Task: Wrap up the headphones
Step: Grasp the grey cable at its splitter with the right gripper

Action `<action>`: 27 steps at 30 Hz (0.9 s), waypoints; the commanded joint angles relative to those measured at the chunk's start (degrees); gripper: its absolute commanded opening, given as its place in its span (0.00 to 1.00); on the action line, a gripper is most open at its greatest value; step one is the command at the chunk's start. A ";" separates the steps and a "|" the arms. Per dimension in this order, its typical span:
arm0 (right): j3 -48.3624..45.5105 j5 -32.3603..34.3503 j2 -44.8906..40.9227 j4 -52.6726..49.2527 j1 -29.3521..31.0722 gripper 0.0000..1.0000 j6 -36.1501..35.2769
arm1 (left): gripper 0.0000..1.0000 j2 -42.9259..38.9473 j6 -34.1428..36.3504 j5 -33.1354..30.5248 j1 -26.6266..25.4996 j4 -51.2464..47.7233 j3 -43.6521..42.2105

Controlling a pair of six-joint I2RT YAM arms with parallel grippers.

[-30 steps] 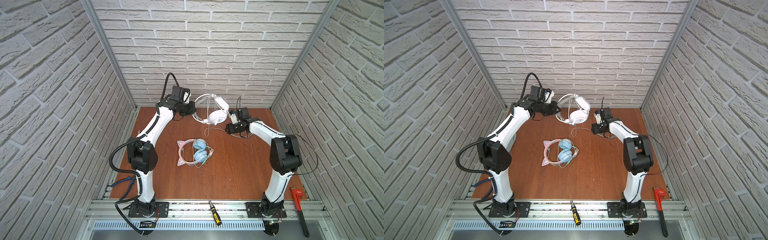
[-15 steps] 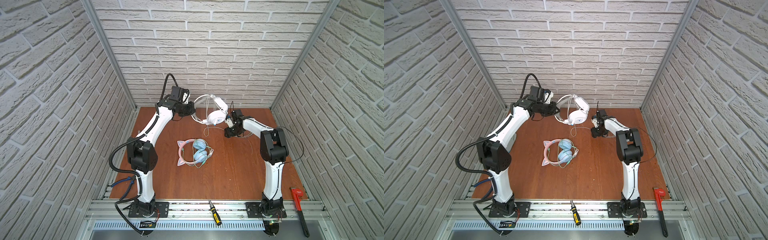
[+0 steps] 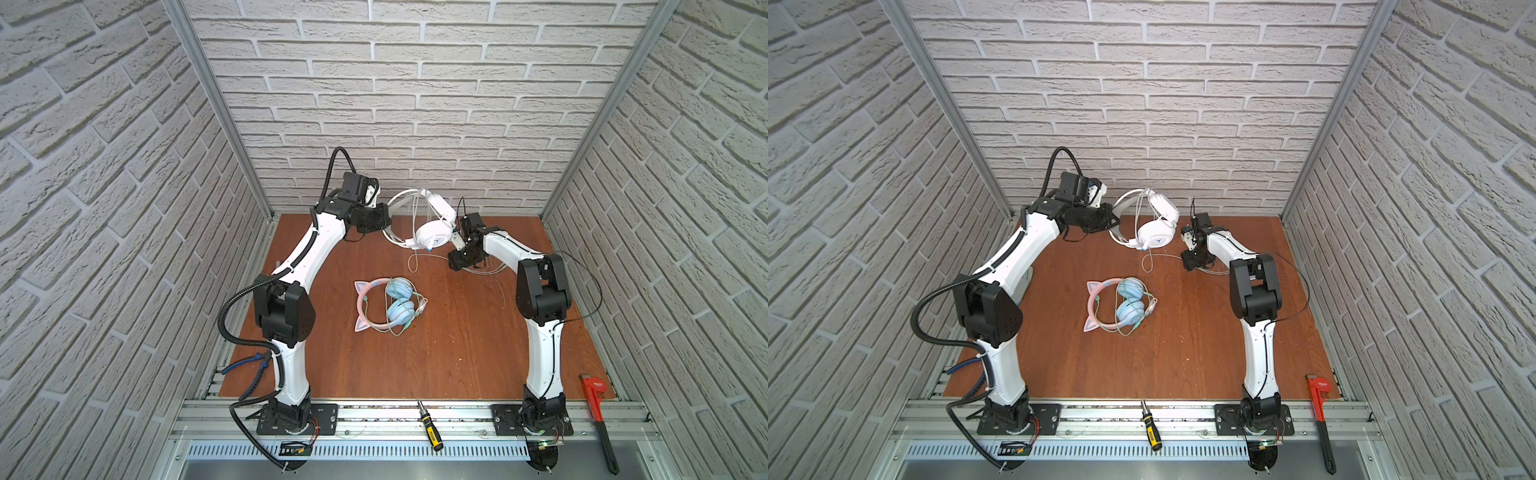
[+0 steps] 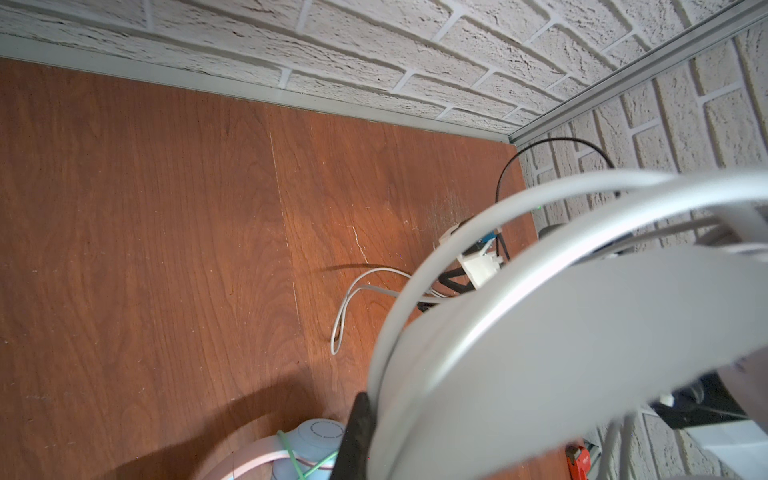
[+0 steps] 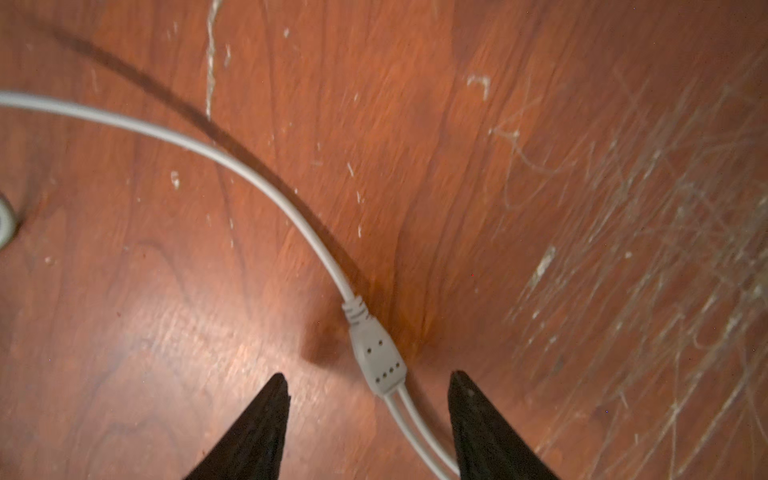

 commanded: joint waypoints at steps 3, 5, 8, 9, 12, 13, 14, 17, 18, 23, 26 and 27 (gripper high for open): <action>2.58 0.70 2.87 -3.90 0.28 0.62 -0.96 | 0.00 -2.13 -0.26 2.15 0.30 1.86 0.17; 4.71 0.90 4.82 -6.89 0.30 0.58 -0.97 | 0.00 -1.98 -0.26 2.09 0.32 1.74 0.26; 5.29 0.84 6.14 -9.16 0.29 0.45 -1.18 | 0.00 -2.04 -0.26 1.82 0.34 1.50 0.26; 4.63 0.58 5.95 -9.10 0.28 0.41 -1.22 | 0.00 -2.03 -0.27 1.69 0.30 1.53 0.35; 0.82 0.50 3.72 -7.42 0.31 0.28 -1.15 | 0.00 -1.90 -0.50 1.46 0.32 1.45 0.51; -1.02 0.48 2.45 -6.27 0.31 0.27 -1.04 | 0.00 -1.88 -0.60 1.26 0.34 1.49 0.52; -3.03 0.25 1.12 -5.01 0.29 0.25 -1.00 | 0.00 -1.69 -0.74 1.23 0.37 1.49 0.60; -8.33 -0.31 -2.94 -1.20 0.34 0.17 -1.31 | 0.00 -1.36 -1.11 1.01 0.36 1.56 0.87; -9.74 -0.40 -4.13 -0.26 0.38 0.15 -1.45 | 0.00 -1.24 -1.18 0.80 0.47 1.50 1.00; -14.25 -0.34 -9.52 2.26 0.34 0.06 -2.54 | 0.00 -0.82 -1.60 0.17 0.58 1.21 1.75; -15.72 -0.84 -12.58 1.65 0.43 0.05 -3.06 | 0.00 -0.73 -1.83 -0.85 0.60 1.00 1.75; -16.40 -1.29 -13.79 1.50 0.48 0.06 -3.10 | 0.00 -0.52 -1.97 -1.41 0.60 0.71 1.84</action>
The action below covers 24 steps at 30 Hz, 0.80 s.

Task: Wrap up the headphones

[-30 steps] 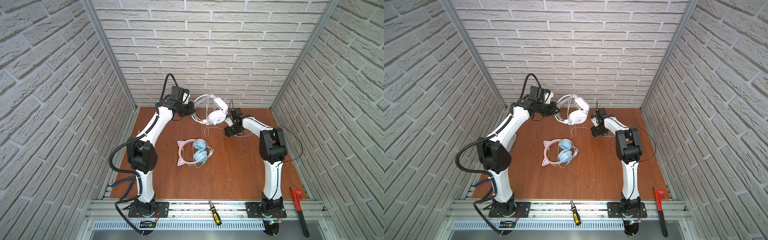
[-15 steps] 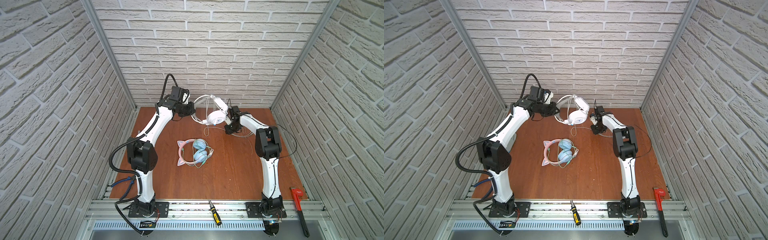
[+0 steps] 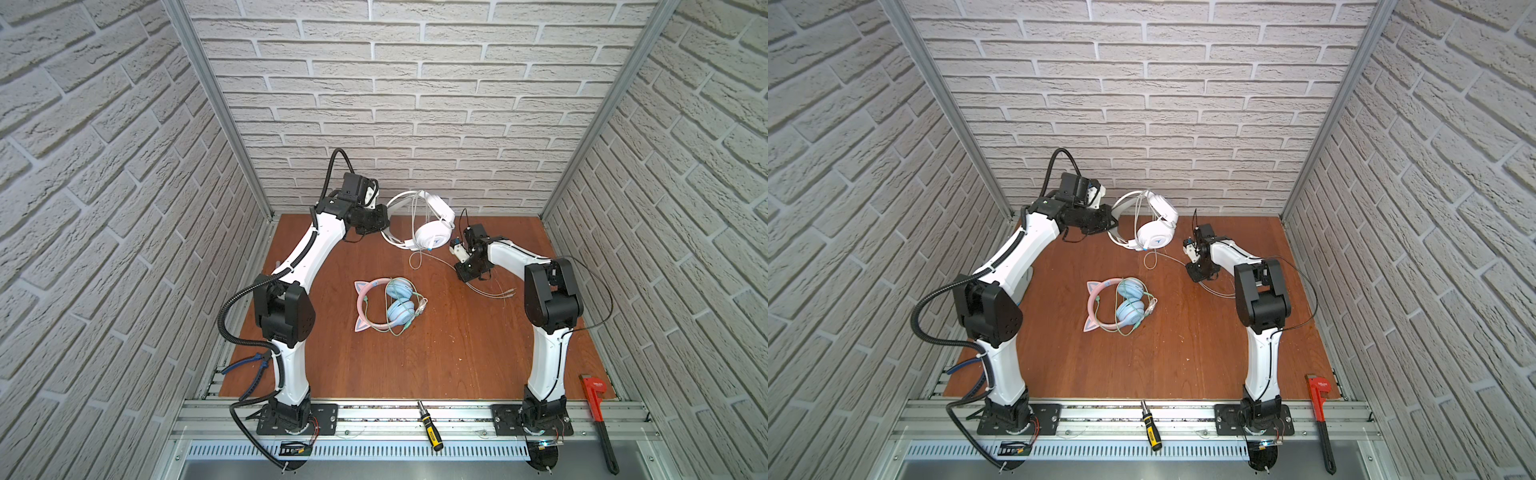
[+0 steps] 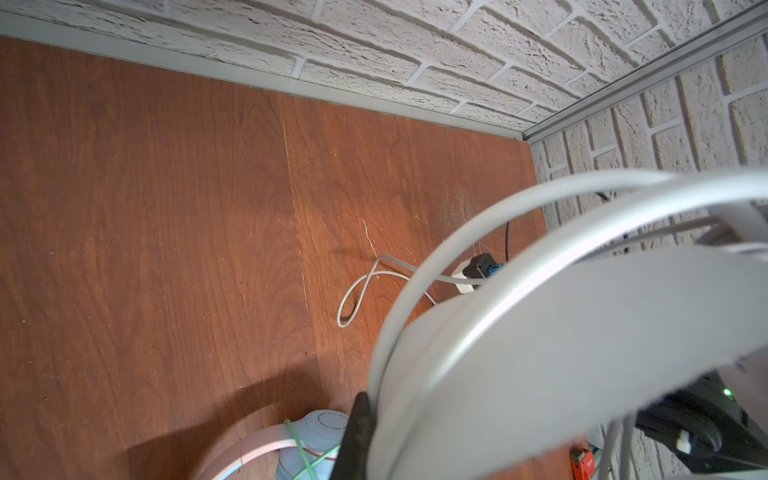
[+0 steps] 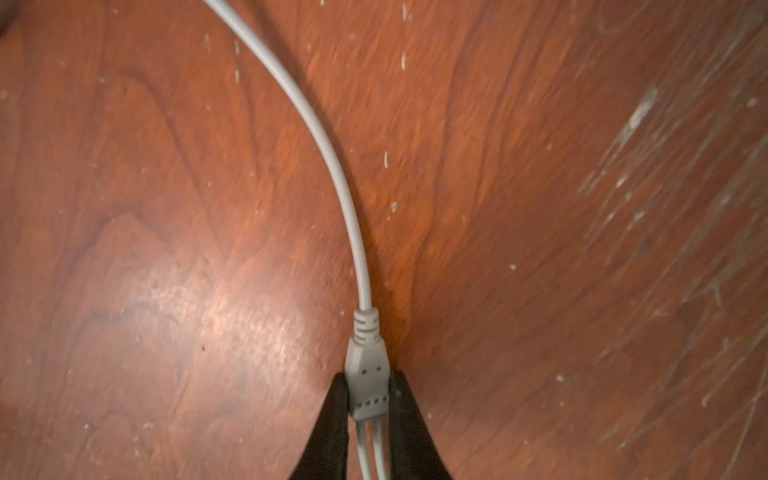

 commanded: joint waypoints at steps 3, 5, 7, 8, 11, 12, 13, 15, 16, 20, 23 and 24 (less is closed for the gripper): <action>-4.89 -3.10 -11.02 -0.54 0.62 0.06 -1.93 | 0.00 -0.06 -1.94 -1.79 0.69 1.71 2.29; -8.16 -3.89 -15.94 -0.55 1.16 0.06 -2.93 | 0.00 0.61 -2.43 -3.94 0.78 0.87 3.36; -11.26 -5.23 -20.96 -0.84 1.81 0.06 -4.13 | 0.00 2.07 -3.15 -6.89 1.11 -1.10 5.36; -12.86 -6.40 -23.76 -1.21 2.23 0.06 -5.19 | 0.00 2.96 -3.60 -8.42 1.28 -2.33 6.69; -16.48 -9.56 -31.85 -2.61 3.59 0.06 -8.15 | 0.00 6.00 -4.01 -11.98 1.36 -5.21 10.64; -17.09 -10.65 -34.03 -3.30 3.99 0.06 -8.96 | 0.00 6.84 -4.20 -12.66 1.33 -5.88 11.55; -17.45 -11.53 -36.45 -4.28 4.40 0.06 -9.93 | 0.00 7.82 -4.57 -13.22 1.35 -6.41 12.58; -17.51 -13.21 -40.31 -6.19 5.08 0.06 -12.56 | 0.00 9.53 -4.80 -14.10 1.06 -7.55 14.31; -17.12 -14.01 -42.08 -7.53 5.33 0.06 -13.91 | 0.00 10.43 -4.73 -15.11 0.82 -8.41 15.45; -14.58 -19.20 -47.34 -11.07 5.94 0.06 -18.43 | 0.00 13.65 -4.55 -17.88 -0.40 -11.35 19.19; -12.08 -23.17 -49.27 -12.23 6.17 0.06 -20.33 | 0.00 15.45 -4.06 -19.24 -1.77 -13.17 21.16; -10.98 -24.03 -49.11 -12.84 6.25 0.06 -20.79 | 0.00 15.81 -3.94 -19.57 -2.20 -13.46 21.46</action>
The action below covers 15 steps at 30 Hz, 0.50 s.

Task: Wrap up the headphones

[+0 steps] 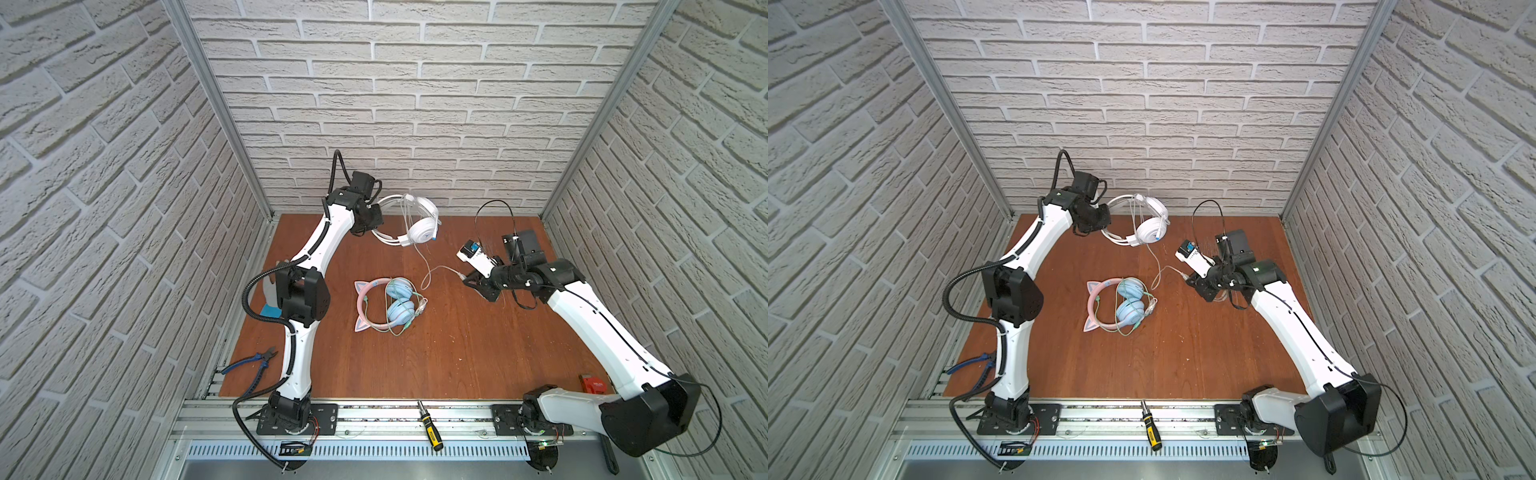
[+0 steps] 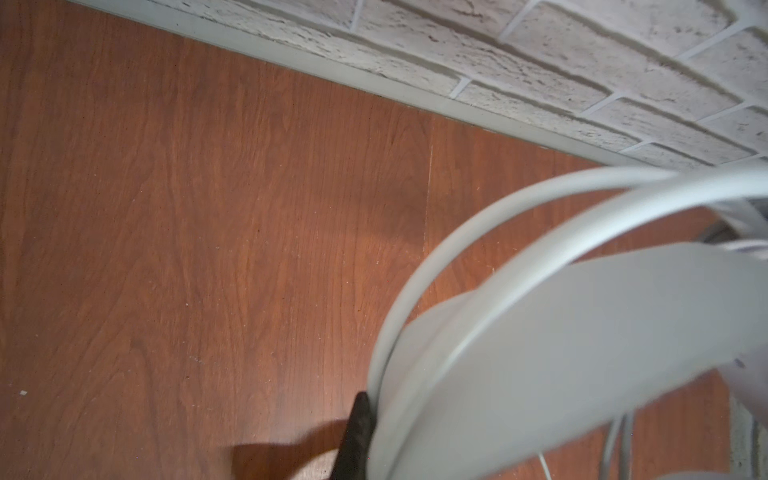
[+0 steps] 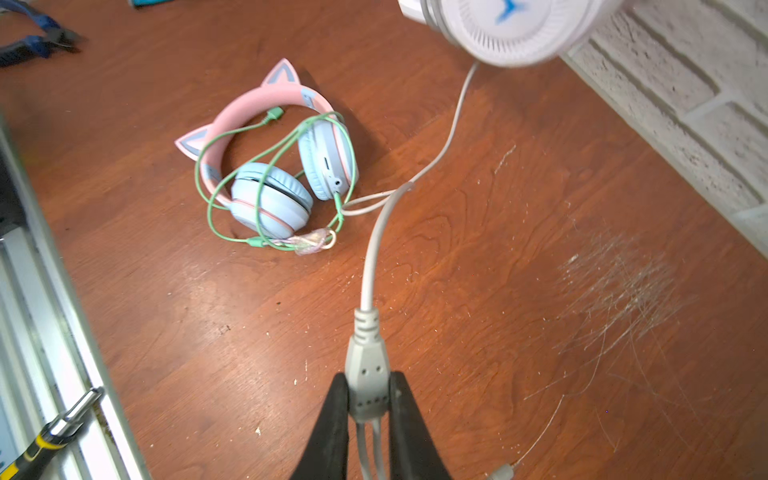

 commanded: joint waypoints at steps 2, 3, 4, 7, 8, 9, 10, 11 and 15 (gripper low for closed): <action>5.84 -7.46 -0.38 -3.39 0.60 0.06 -3.79 | 0.00 0.63 -0.48 -1.81 -2.76 -1.57 3.46; 6.76 -8.04 0.07 -3.87 0.64 0.06 -4.77 | 0.00 0.74 -0.17 -2.12 -3.13 -1.84 3.49; 7.95 -8.70 0.45 -4.03 0.68 0.06 -5.86 | 0.00 0.92 0.17 -2.36 -3.72 -2.28 3.48; 10.15 -11.20 1.25 -2.60 0.68 0.06 -5.31 | 0.00 1.29 1.46 -3.07 -4.94 -3.84 3.43; 11.33 -12.34 1.76 -2.09 0.70 0.06 -4.77 | 0.00 1.37 2.01 -3.10 -5.36 -4.31 3.46; 12.33 -13.27 2.20 -1.65 0.72 0.06 -4.74 | 0.00 1.46 2.42 -3.05 -5.73 -4.79 3.45; 13.53 -14.05 3.00 -1.05 0.72 0.06 -2.79 | 0.00 1.54 3.12 -3.11 -6.24 -5.21 3.39; 14.66 -14.35 3.72 -0.17 0.71 0.06 -1.70 | 0.00 1.49 3.91 -2.99 -6.67 -5.61 3.34; 18.89 -13.78 6.92 1.99 0.71 0.05 1.15 | 0.00 1.22 6.77 -3.08 -8.53 -6.68 3.37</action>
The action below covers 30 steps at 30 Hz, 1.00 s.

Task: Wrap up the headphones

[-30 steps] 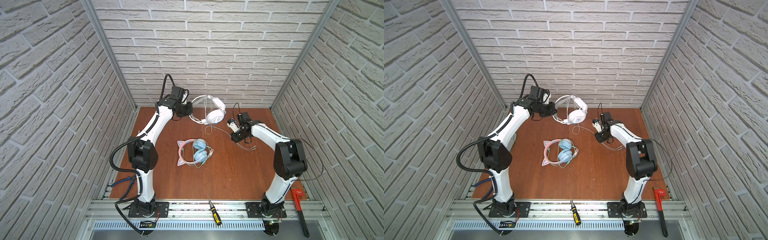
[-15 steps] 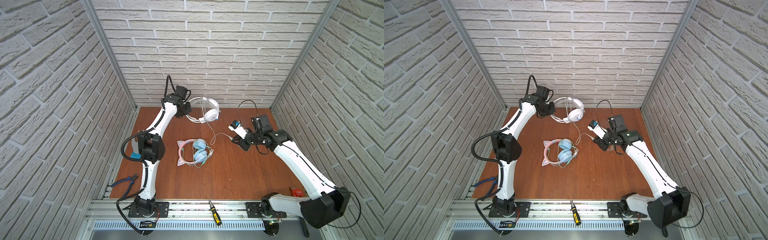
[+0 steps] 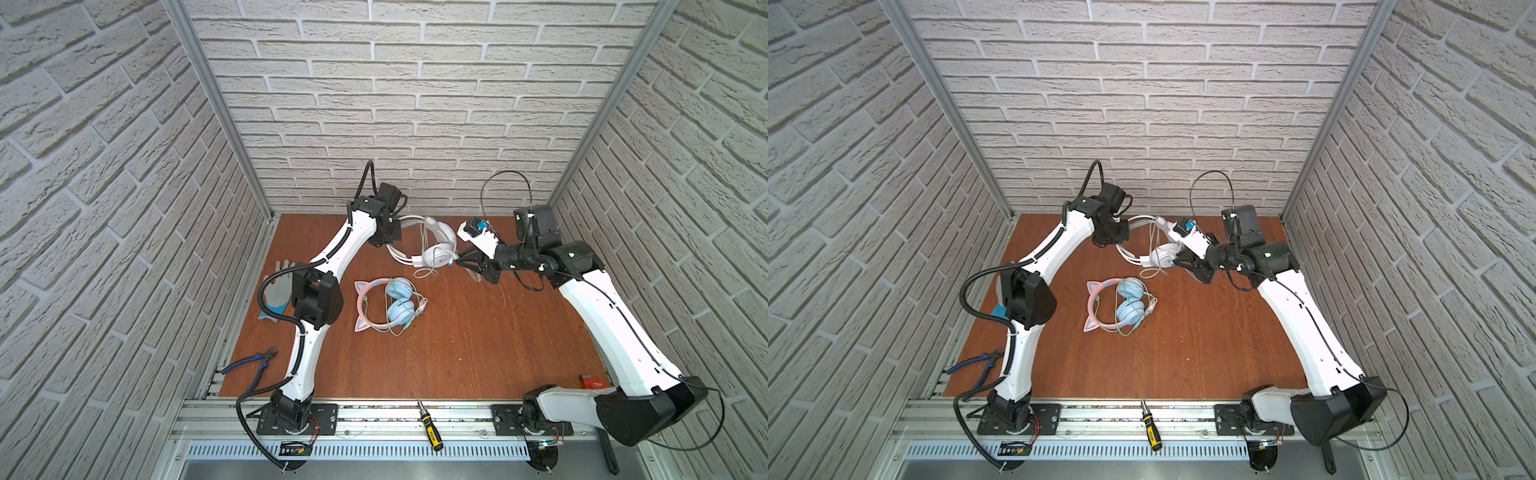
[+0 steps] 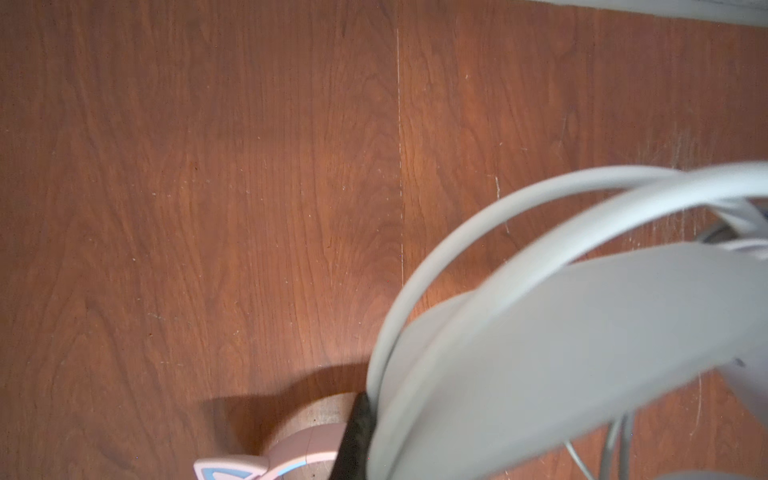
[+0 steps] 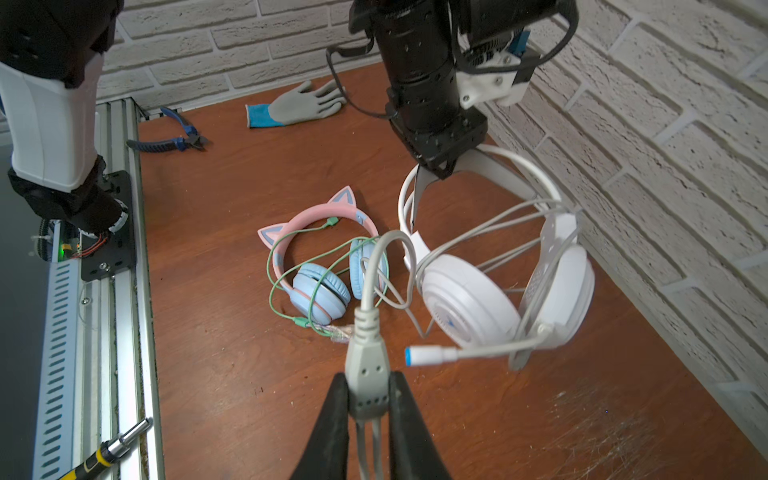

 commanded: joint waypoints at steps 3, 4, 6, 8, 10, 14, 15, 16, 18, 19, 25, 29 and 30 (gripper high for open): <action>4.79 -0.07 3.60 5.58 0.32 0.05 4.88 | 0.00 -0.61 4.30 0.40 -1.93 -1.06 2.46; 5.03 1.56 4.13 6.80 0.29 0.05 6.08 | 0.00 -0.69 5.06 0.48 -2.28 -1.41 2.28; 5.03 5.67 4.72 9.71 0.14 0.06 8.54 | 0.00 -1.28 6.51 0.64 -2.94 -1.59 1.50; 3.98 10.67 4.71 14.33 -0.27 0.06 11.61 | 0.00 -1.95 7.67 0.70 -3.56 -1.70 0.29; 4.31 11.75 5.52 16.80 -1.78 0.06 14.26 | 0.00 -2.44 8.60 0.84 -4.13 -1.70 -0.70; 6.51 12.42 8.46 19.05 -4.34 0.05 18.21 | 0.00 -2.93 10.30 1.41 -5.12 -2.05 -1.68; 6.63 12.69 9.05 19.98 -4.70 0.05 18.93 | 0.00 -3.06 10.79 1.63 -5.39 -2.14 -1.73; 6.75 13.06 9.71 20.81 -5.09 0.06 19.75 | 0.00 -3.17 11.35 2.02 -5.75 -2.14 -1.82; 6.89 14.99 10.96 22.01 -5.91 0.06 21.31 | 0.00 -3.56 13.05 2.81 -6.25 -2.19 -1.99; 6.78 16.32 11.53 22.49 -6.52 0.06 21.96 | 0.00 -3.99 13.72 2.87 -6.51 -2.21 -2.16; 4.47 23.00 14.42 25.53 -11.10 0.06 27.28 | 0.00 -7.15 15.03 3.49 -6.73 -1.43 -4.97; 4.92 25.04 18.19 23.65 -13.88 0.06 28.34 | 0.00 -9.01 15.61 4.18 -6.73 -1.06 -7.09; 4.80 25.90 18.83 23.29 -14.38 0.05 28.60 | 0.00 -9.34 15.73 4.20 -6.74 -1.00 -7.55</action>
